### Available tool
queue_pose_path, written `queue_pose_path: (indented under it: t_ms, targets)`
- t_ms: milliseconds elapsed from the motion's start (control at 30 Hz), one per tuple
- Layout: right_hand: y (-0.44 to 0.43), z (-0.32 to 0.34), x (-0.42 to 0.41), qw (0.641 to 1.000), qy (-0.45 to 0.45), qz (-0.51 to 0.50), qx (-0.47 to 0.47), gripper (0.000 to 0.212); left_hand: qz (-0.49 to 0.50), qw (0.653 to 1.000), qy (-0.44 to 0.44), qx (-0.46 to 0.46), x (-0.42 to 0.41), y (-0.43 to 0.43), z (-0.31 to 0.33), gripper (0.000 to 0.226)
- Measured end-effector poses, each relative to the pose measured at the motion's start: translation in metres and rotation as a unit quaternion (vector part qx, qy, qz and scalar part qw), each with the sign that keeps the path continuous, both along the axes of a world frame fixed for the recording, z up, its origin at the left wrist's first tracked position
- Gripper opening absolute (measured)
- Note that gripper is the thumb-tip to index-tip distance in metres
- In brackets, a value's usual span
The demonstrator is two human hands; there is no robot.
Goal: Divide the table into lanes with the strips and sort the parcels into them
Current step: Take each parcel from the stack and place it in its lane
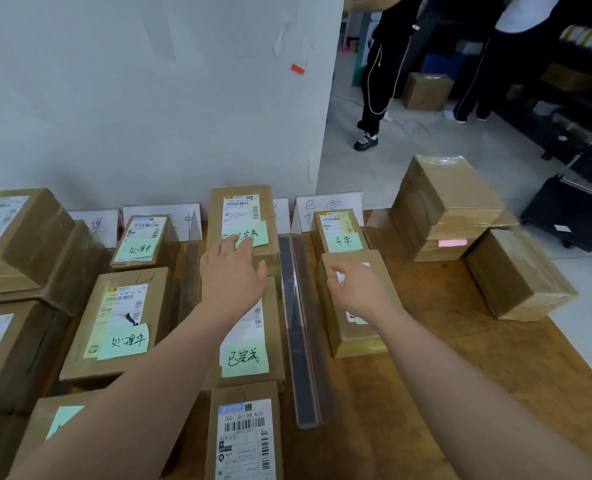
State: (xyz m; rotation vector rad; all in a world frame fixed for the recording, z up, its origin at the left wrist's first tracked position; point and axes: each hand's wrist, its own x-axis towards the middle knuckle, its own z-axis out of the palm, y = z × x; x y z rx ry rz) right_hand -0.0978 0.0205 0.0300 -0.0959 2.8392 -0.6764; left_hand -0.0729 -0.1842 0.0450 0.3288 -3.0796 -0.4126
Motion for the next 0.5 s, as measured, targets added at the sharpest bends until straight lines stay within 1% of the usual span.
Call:
queue_pose_path:
  t_ms: [133,267,300,367,433,500]
  targets:
    - [0.028,0.013,0.004,0.999,0.043,0.004,0.026,0.038,-0.034,0.999,0.022,-0.021,0.0,0.021,0.007,0.051]
    - [0.067,0.031,0.013,0.996,0.086,0.006,0.038,0.024,-0.081,0.996,0.042,-0.023,0.0,0.061,0.017,0.05]
    - [0.08,0.034,0.015,0.995,0.09,-0.006,0.038,0.024,-0.092,0.995,0.046,-0.021,0.0,0.073,0.018,0.051]
    - [0.11,0.039,0.018,0.994,0.095,-0.042,0.03,0.032,-0.114,0.992,0.054,-0.024,-0.002,0.101,0.022,0.052]
    - [0.145,0.04,0.018,0.993,0.101,-0.056,0.036,0.041,-0.137,0.988,0.056,-0.034,-0.004,0.134,0.025,0.052]
    - [0.184,0.04,0.014,0.992,0.101,-0.059,0.046,0.04,-0.15,0.986,0.061,-0.031,-0.007,0.171,0.027,0.05]
